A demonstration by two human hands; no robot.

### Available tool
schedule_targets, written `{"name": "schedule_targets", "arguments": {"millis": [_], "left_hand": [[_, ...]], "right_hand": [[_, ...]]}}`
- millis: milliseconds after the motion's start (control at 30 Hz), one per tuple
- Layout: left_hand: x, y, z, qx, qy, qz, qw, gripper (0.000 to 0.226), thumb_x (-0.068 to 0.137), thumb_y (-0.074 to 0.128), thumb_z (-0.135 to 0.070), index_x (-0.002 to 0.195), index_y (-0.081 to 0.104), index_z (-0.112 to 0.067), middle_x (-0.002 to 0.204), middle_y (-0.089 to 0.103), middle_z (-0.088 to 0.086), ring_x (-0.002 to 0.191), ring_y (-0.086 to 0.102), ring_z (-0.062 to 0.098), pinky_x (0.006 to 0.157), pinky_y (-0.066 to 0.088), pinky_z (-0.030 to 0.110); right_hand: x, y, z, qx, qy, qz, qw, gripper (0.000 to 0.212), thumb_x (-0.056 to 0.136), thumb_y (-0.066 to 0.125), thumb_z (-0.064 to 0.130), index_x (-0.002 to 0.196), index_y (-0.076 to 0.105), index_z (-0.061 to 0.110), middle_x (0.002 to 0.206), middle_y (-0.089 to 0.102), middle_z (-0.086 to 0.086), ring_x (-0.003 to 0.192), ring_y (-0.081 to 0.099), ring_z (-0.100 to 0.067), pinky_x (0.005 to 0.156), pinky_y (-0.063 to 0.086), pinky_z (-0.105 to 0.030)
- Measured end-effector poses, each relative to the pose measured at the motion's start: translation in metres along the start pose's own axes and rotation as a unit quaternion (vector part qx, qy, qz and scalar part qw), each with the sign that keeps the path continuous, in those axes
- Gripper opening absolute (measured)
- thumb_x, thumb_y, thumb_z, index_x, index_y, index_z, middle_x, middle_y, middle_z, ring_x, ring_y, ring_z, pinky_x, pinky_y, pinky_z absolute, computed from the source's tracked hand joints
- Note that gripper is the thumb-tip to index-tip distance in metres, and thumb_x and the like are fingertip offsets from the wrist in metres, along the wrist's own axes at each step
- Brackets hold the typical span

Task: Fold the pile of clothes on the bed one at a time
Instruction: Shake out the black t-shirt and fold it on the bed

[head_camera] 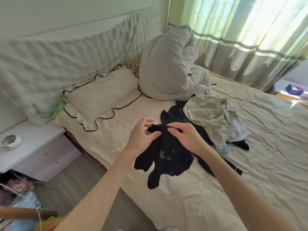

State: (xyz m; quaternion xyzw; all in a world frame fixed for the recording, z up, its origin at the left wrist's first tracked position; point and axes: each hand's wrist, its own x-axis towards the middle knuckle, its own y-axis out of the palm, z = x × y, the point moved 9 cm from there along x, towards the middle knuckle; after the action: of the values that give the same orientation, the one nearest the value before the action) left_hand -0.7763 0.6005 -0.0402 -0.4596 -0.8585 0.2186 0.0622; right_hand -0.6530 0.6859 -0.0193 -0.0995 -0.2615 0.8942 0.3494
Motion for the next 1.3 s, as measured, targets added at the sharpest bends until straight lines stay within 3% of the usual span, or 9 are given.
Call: {"name": "schedule_targets", "arguments": {"millis": [133, 267, 333, 467, 633, 767, 1000, 1200, 1300], "left_hand": [[-0.003, 0.014, -0.016, 0.108, 0.138, 0.05, 0.983, 0.021, 0.087, 0.064, -0.025, 0.108, 0.064, -0.023, 0.09, 0.053, -0.018, 0.084, 0.048, 0.004, 0.073, 0.036, 0.014], [0.001, 0.005, -0.007, 0.194, 0.134, 0.064, 0.97, 0.021, 0.089, 0.06, -0.034, 0.095, 0.068, -0.016, 0.092, 0.063, 0.001, 0.095, 0.049, 0.012, 0.086, 0.038, 0.031], [0.003, -0.002, -0.005, 0.259, 0.137, 0.055, 0.954, 0.023, 0.089, 0.06, -0.033, 0.101, 0.068, -0.015, 0.095, 0.064, 0.004, 0.098, 0.053, 0.019, 0.089, 0.04, 0.036], [0.004, -0.032, 0.004, 0.29, 0.1, 0.017, 0.952, 0.016, 0.09, 0.058, -0.024, 0.102, 0.067, -0.023, 0.099, 0.068, -0.002, 0.095, 0.06, 0.021, 0.082, 0.048, 0.036], [0.003, -0.069, 0.0, 0.265, 0.099, -0.055, 0.958, 0.024, 0.082, 0.055, -0.007, 0.095, 0.069, -0.023, 0.099, 0.064, -0.005, 0.094, 0.056, 0.016, 0.083, 0.046, 0.031], [-0.002, -0.073, -0.006, 0.19, 0.103, -0.05, 0.975, 0.022, 0.086, 0.054, -0.005, 0.085, 0.062, -0.026, 0.084, 0.061, -0.009, 0.08, 0.055, 0.009, 0.062, 0.038, 0.008], [-0.025, -0.068, -0.007, 0.109, 0.113, -0.016, 0.988, 0.026, 0.09, 0.054, -0.009, 0.08, 0.057, -0.033, 0.078, 0.061, -0.01, 0.073, 0.057, 0.004, 0.059, 0.043, 0.01], [-0.058, -0.032, 0.007, 0.004, -0.014, 0.156, 0.988, 0.006, 0.086, 0.064, -0.031, 0.084, 0.066, -0.026, 0.079, 0.07, -0.004, 0.072, 0.066, 0.013, 0.061, 0.05, 0.021], [-0.084, -0.02, 0.006, -0.073, -0.064, 0.284, 0.954, 0.031, 0.077, 0.067, -0.028, 0.105, 0.064, -0.018, 0.098, 0.071, 0.004, 0.089, 0.069, 0.019, 0.071, 0.055, 0.024]], "right_hand": [[0.0, -0.003, 0.017, 0.013, 0.002, 0.052, 0.999, 0.02, 0.093, 0.057, 0.016, 0.095, 0.073, 0.026, 0.089, 0.072, 0.008, 0.085, 0.067, -0.008, 0.076, 0.052, -0.02], [-0.002, -0.019, 0.026, 0.082, 0.02, 0.074, 0.994, 0.022, 0.092, 0.058, 0.015, 0.081, 0.074, 0.027, 0.083, 0.072, -0.002, 0.076, 0.066, -0.018, 0.072, 0.05, -0.025], [0.0, -0.026, 0.025, 0.045, 0.021, 0.07, 0.996, 0.02, 0.092, 0.058, 0.018, 0.084, 0.073, 0.027, 0.091, 0.068, -0.022, 0.079, 0.062, -0.038, 0.076, 0.049, -0.046], [0.006, -0.041, 0.017, -0.122, -0.001, 0.037, 0.992, 0.017, 0.093, 0.057, 0.017, 0.098, 0.072, 0.024, 0.084, 0.062, 0.015, 0.077, 0.058, -0.002, 0.073, 0.039, -0.014], [0.002, -0.066, -0.012, -0.26, 0.013, -0.023, 0.965, 0.026, 0.084, 0.054, -0.003, 0.095, 0.071, 0.014, 0.091, 0.054, 0.002, 0.09, 0.05, -0.016, 0.078, 0.032, -0.023], [-0.008, -0.085, -0.02, -0.196, 0.032, -0.109, 0.974, 0.03, 0.079, 0.054, -0.004, 0.081, 0.064, 0.025, 0.086, 0.06, 0.005, 0.085, 0.054, -0.014, 0.074, 0.034, -0.023], [-0.031, -0.091, -0.033, 0.046, 0.047, -0.109, 0.992, 0.026, 0.084, 0.054, -0.004, 0.07, 0.062, 0.017, 0.064, 0.061, 0.004, 0.062, 0.057, -0.01, 0.063, 0.047, -0.025], [-0.054, -0.081, -0.052, 0.051, 0.091, -0.017, 0.994, 0.033, 0.074, 0.054, 0.021, 0.069, 0.048, -0.012, 0.067, 0.043, -0.01, 0.065, 0.04, -0.024, 0.065, 0.031, -0.036], [-0.074, -0.083, -0.061, 0.106, 0.119, 0.112, 0.981, 0.061, 0.069, 0.065, 0.04, 0.091, 0.052, -0.015, 0.079, 0.051, -0.013, 0.074, 0.05, -0.028, 0.073, 0.039, -0.041]]}}
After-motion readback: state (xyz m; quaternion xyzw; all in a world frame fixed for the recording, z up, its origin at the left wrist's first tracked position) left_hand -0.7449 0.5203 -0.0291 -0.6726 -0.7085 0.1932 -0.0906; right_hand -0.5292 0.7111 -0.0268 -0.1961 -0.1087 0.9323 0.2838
